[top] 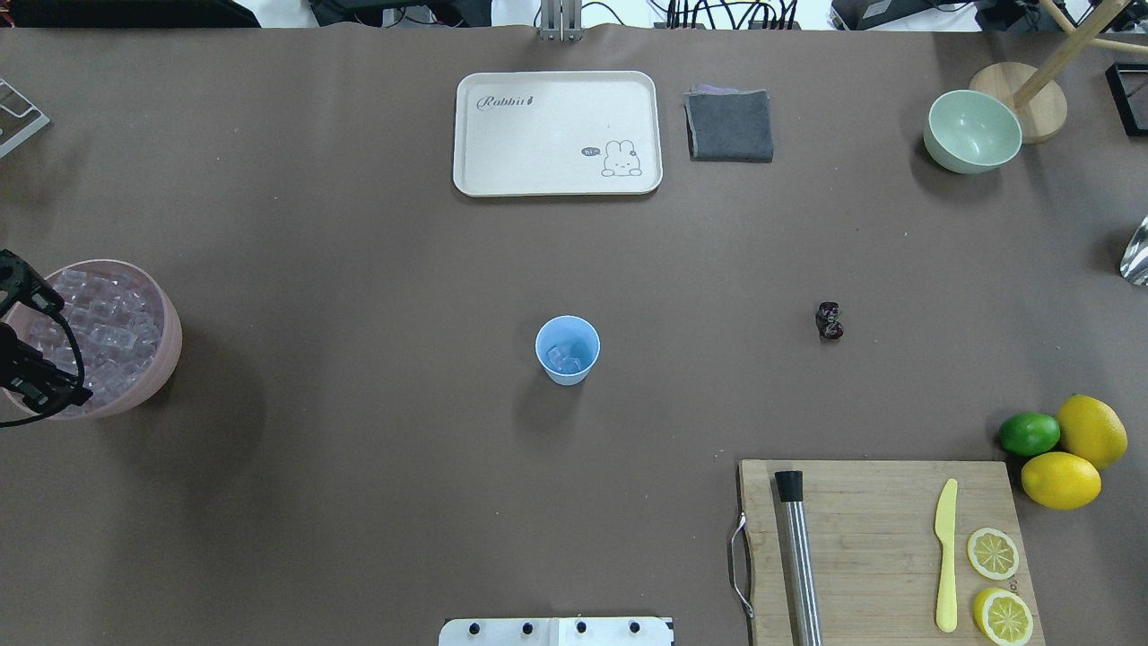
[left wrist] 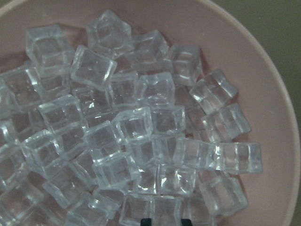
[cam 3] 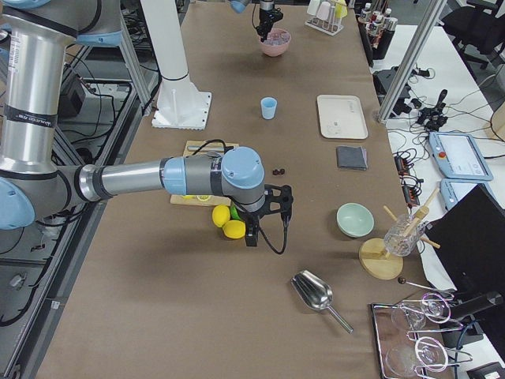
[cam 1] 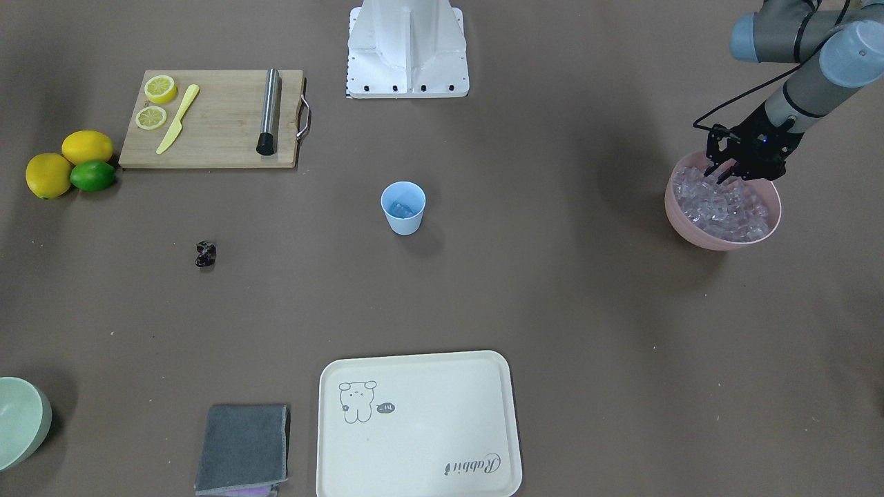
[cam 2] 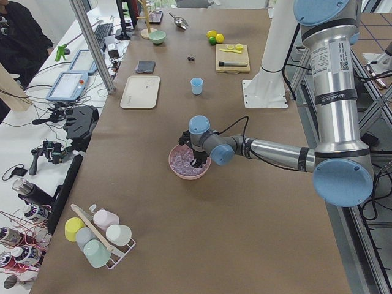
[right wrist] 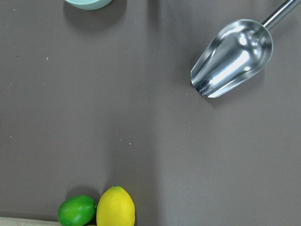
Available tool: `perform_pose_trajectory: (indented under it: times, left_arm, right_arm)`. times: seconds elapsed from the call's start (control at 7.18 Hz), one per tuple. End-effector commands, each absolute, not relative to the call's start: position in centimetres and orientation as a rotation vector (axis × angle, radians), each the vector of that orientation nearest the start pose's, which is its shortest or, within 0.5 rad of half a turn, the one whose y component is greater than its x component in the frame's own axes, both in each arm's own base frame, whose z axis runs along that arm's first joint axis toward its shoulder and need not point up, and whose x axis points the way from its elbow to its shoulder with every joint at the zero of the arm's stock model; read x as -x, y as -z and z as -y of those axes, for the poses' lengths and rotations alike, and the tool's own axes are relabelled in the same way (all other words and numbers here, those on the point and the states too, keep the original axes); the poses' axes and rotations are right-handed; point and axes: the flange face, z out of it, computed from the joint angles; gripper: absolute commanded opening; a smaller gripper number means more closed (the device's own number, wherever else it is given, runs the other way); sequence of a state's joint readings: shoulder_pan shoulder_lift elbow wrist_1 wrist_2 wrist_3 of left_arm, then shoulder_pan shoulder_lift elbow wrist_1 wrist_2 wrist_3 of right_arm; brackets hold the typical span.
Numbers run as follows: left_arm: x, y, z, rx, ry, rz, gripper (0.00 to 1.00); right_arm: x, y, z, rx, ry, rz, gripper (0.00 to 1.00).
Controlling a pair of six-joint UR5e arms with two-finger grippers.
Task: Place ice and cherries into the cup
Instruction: 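Close the left gripper on an ice cube in the pink bowl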
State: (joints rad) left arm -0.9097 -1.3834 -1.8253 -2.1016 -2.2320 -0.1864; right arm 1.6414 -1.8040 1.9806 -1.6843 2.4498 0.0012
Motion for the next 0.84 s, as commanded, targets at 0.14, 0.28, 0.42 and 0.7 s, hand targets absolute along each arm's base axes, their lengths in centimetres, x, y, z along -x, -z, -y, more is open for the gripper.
perform_pose_trajectory:
  times: [0.14, 0.28, 0.42, 0.7]
  left_arm:
    - [-21.4, -55.7, 39.2, -0.272, -0.646, -0.845, 0.05]
    - [-21.3, -55.3, 39.5, -0.279, -0.645, -0.849, 0.00]
    - [-21.0, -54.6, 39.6, -0.288, -0.641, -0.853, 0.00]
    - [-19.0, -53.9, 40.6, -0.300, -0.602, -0.885, 0.00]
  right_arm:
    - [-8.4, -56.1, 38.8, -0.086, -0.060, 0.879, 1.00]
    - [-8.4, -56.0, 38.8, -0.087, -0.061, 0.879, 1.00]
    - [-8.4, -55.9, 38.9, -0.088, -0.060, 0.879, 1.00]
    - [-8.4, -55.9, 38.9, -0.088, -0.060, 0.879, 1.00]
